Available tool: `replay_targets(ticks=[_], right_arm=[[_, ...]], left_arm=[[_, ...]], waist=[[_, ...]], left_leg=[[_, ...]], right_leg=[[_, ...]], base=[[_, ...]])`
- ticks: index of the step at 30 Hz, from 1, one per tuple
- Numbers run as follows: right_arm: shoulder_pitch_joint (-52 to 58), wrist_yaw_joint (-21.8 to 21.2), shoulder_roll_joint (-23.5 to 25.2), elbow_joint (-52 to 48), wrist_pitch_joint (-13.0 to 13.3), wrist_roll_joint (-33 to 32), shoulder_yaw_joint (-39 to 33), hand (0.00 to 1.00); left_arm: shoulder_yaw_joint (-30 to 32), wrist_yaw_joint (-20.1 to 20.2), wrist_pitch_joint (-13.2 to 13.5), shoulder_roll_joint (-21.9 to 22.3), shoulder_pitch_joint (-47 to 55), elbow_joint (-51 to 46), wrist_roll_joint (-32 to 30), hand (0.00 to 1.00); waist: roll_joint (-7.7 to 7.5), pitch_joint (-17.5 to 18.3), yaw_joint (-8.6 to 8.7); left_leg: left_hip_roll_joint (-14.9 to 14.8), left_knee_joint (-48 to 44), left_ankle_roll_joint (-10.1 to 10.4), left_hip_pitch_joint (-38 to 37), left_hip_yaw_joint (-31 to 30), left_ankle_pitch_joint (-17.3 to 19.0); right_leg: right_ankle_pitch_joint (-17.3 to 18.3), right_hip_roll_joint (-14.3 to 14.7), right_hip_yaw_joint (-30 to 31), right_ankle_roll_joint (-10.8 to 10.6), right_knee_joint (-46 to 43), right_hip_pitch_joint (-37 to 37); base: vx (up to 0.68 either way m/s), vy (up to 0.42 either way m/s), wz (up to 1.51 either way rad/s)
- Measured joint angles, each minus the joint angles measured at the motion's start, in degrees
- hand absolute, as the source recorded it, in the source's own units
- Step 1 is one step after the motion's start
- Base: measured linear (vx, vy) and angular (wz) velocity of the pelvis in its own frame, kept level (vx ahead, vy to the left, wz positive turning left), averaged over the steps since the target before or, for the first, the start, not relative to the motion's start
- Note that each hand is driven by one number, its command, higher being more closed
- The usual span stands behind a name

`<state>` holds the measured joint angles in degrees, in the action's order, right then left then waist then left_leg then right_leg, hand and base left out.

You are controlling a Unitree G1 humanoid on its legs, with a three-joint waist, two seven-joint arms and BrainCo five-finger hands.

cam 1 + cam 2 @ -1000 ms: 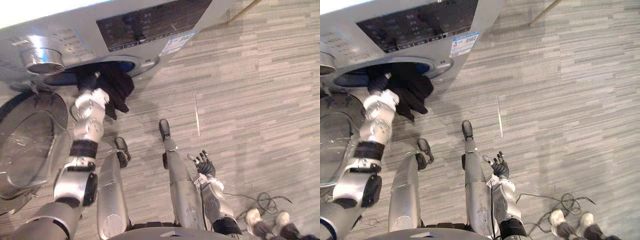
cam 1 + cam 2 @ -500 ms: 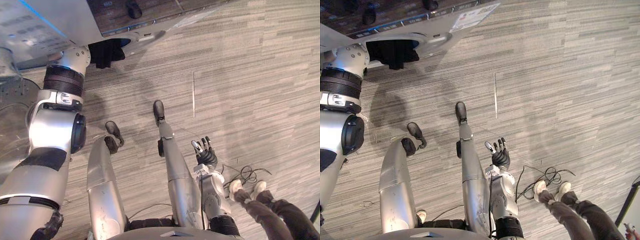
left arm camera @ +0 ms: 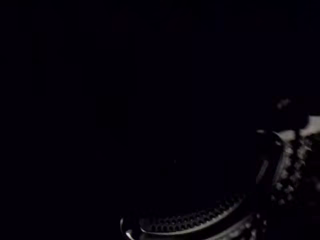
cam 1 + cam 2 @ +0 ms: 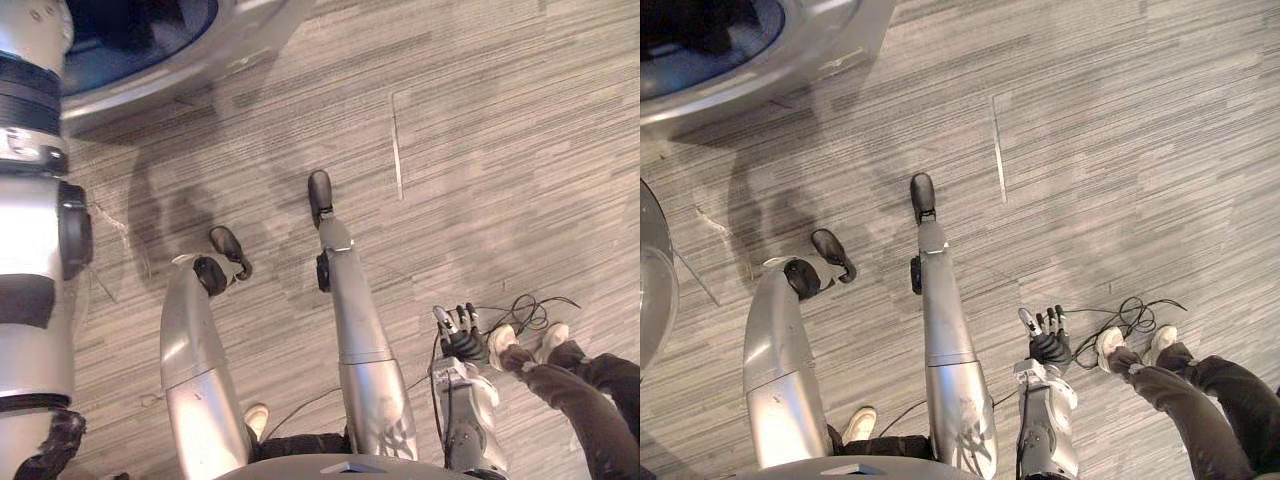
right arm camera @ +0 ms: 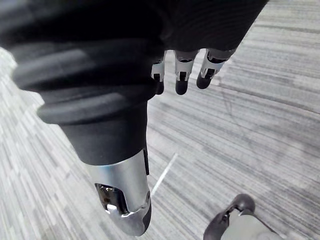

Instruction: Pick up the laundry basket with both hands and put the clothes into the washing machine.

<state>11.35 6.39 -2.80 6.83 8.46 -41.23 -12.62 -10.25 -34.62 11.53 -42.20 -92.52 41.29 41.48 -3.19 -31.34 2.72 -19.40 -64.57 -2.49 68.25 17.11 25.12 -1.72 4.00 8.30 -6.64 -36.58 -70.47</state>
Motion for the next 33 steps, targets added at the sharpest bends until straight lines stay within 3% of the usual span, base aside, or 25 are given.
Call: replay_targets(ticks=[1,3,4,5,6,7,9,12,13,14,16,18,19,20,22,25,28,33], right_arm=[[0.04,0.0,-0.18,-0.62,0.4,0.0,-0.06,0.0],[0.52,0.09,-0.21,-1.36,2.65,-0.07,0.5,0.0],[0.72,0.08,-0.27,-1.39,3.01,-0.1,0.59,0.0],[1.62,0.07,-0.79,-1.27,4.19,-0.89,1.01,0.0],[1.99,-0.16,-1.99,-0.94,5.61,-2.4,2.03,0.0],[1.96,-0.2,-2.86,-0.88,6.37,-2.82,2.84,0.0],[1.83,-2.85,-5.61,-0.88,9.34,-5.97,6.09,0.0],[1.58,-3.99,-5.98,1.43,9.84,-9.35,8.47,0.0],[1.21,-3.98,-5.79,3.13,9.82,-11.22,9.63,0.0],[0.79,-3.74,-5.22,3.99,9.68,-11.55,10.43,0.0],[0.19,-3.31,-3.94,3.98,9.32,-12.42,11.18,0.0],[-0.49,-1.91,-3.21,3.14,8.19,-10.45,11.89,0.0],[-0.59,-1.57,-3.16,3.13,7.59,-9.45,11.85,0.0],[-0.89,-0.64,-3.04,3.14,6.77,-7.27,11.88,0.0],[-1.08,0.34,-2.41,3.22,6.15,-5.32,11.79,0.0],[-1.08,0.4,-1.63,3.14,5.91,-3.29,11.84,0.0],[-1.06,0.27,-1.53,3.11,5.91,-3.26,11.84,0.0],[-1.04,0.14,-1.03,3.11,4.89,-2.89,11.92,0.0]], left_arm=[[-1.36,-1.67,-0.72,-1.8,-0.02,-1.93,-4.98,1.0],[-4.03,-8.73,-8.65,-4.16,0.01,-2.93,-23.43,1.0],[-5.06,-9.81,-9.68,-4.32,0.01,-3.29,-25.74,1.0],[-11.56,-12.78,-13.37,-4.98,0.19,-5.44,-35.09,1.0],[-18.79,-13.34,-17.5,-6.23,0.63,-8.72,-49.78,1.0],[-21.71,-13.32,-18.36,-7.22,0.6,-10.18,-56.04,1.0],[-26.11,-8.43,-22.08,-8.63,0.32,-8.55,-75.03,1.0],[-24.01,-4.1,-23.15,-7.01,0.23,-4.55,-82.01,1.0],[-19.51,-1.91,-23.6,-4.72,0.41,-1.92,-83.35,1.0],[-12.96,-1.38,-24.06,-1.49,0.59,-0.48,-80.53,0.0],[-4.58,-1.43,-24.14,4.25,0.94,2.23,-71.77,0.0],[-1.72,-0.12,-18.03,8.44,2.32,5.21,-44.72,0.0],[-1.44,0.82,-15.99,9.33,3.08,5.46,-37.63,0.0],[-0.78,2.45,-12.73,10.89,4.44,5.45,-24.76,0.0],[0.51,5.28,-10.34,12.54,5.5,5.44,-14.42,0.0],[1.83,6.58,-9.45,13.0,5.69,4.97,-12.91,0.0],[2.87,6.58,-9.35,13.08,5.7,4.26,-15.9,0.0],[3.44,7.12,-9.17,13.1,5.86,4.25,-15.57,0.0]], waist=[[0.04,-0.12,-0.04],[0.17,-0.45,0.01],[0.27,-0.51,-0.1],[0.4,-0.69,-0.8],[0.4,-0.69,-1.19],[0.4,-0.69,-1.31],[0.38,-0.68,-1.38],[0.36,-0.67,-0.88],[0.33,-0.65,-0.67],[0.33,-0.65,-0.41],[0.3,-0.64,0.22],[0.26,-0.62,0.73],[0.25,-0.62,0.77],[0.25,-0.62,0.96],[0.24,-0.62,1.36],[0.24,-0.62,2.02],[0.24,-0.62,2.02],[0.23,-0.61,1.72]], left_leg=[[0.08,-1.12,0.0,0.82,-0.05,0.0],[0.11,-3.76,0.0,2.45,-0.79,0.0],[0.12,-4.14,0.0,2.69,-1.05,0.0],[0.15,-5.26,0.0,3.12,-1.69,0.0],[0.57,-5.78,0.0,3.13,-2.02,0.0],[0.79,-6.11,0.0,3.13,-2.41,0.0],[1.05,-6.33,0.0,3.08,-2.65,0.01],[1.03,-5.85,-0.03,2.95,-2.66,0.03],[1.02,-4.93,-0.78,2.71,-2.5,0.45],[0.93,-3.97,-1.25,2.73,-2.48,0.73],[0.85,-2.71,-1.42,2.71,-2.58,0.82],[0.77,-1.71,-1.82,2.74,-2.74,0.72],[0.75,-1.65,-1.83,2.75,-2.73,0.69],[0.68,-1.34,-1.89,2.93,-2.71,0.54],[0.57,-1.2,-1.98,3.21,-2.78,0.19],[0.54,-1.43,-1.97,3.27,-3.06,0.16],[0.69,-1.62,-1.94,3.18,-3.35,0.14],[1.32,-1.54,-1.77,2.54,-3.4,-0.27]], right_leg=[[0.99,-0.22,-0.18,0.4,-2.52,-1.52],[3.26,-0.83,-0.99,0.51,-7.53,-3.78],[3.65,-0.84,-1.1,0.56,-8.01,-3.88],[4.97,-1.08,-1.54,0.31,-9.91,-4.1],[5.89,-1.85,-2.4,0.42,-12.0,-4.31],[6.23,-2.04,-2.76,0.4,-12.81,-4.31],[6.69,-2.5,-2.99,0.33,-13.4,-4.04],[6.69,-2.51,-3.15,0.25,-12.33,-3.47],[6.56,-2.48,-3.29,0.11,-11.29,-3.25],[5.79,-2.41,-3.62,-0.18,-10.32,-3.25],[4.88,-2.4,-4.13,-0.14,-8.9,-2.93],[4.32,-2.45,-4.41,-0.14,-7.28,-2.56],[4.26,-2.44,-4.41,-0.15,-7.07,-2.55],[3.99,-2.43,-4.45,0.1,-6.49,-2.54],[3.29,-2.4,-4.66,0.51,-6.25,-2.54],[2.95,-2.52,-5.06,0.48,-6.7,-2.56],[3.21,-2.71,-5.33,0.25,-7.55,-2.56],[3.98,-3.37,-5.42,0.76,-9.05,-2.55]], base=[[-0.02,-0.036,0.23],[-0.01,-0.036,0.28],[0.0,-0.019,0.3],[0.0,-0.011,0.44],[0.0,-0.01,0.52],[-0.01,-0.003,0.48],[-0.05,0.032,0.22],[-0.07,0.041,0.0],[-0.11,0.04,-0.06],[-0.1,0.025,-0.03],[-0.1,0.013,0.02],[-0.12,0.012,0.03],[-0.12,0.014,-0.01],[-0.06,0.012,-0.04],[-0.05,0.021,-0.03],[0.0,0.0,0.0],[-0.02,0.019,0.08],[-0.04,0.01,0.11]])
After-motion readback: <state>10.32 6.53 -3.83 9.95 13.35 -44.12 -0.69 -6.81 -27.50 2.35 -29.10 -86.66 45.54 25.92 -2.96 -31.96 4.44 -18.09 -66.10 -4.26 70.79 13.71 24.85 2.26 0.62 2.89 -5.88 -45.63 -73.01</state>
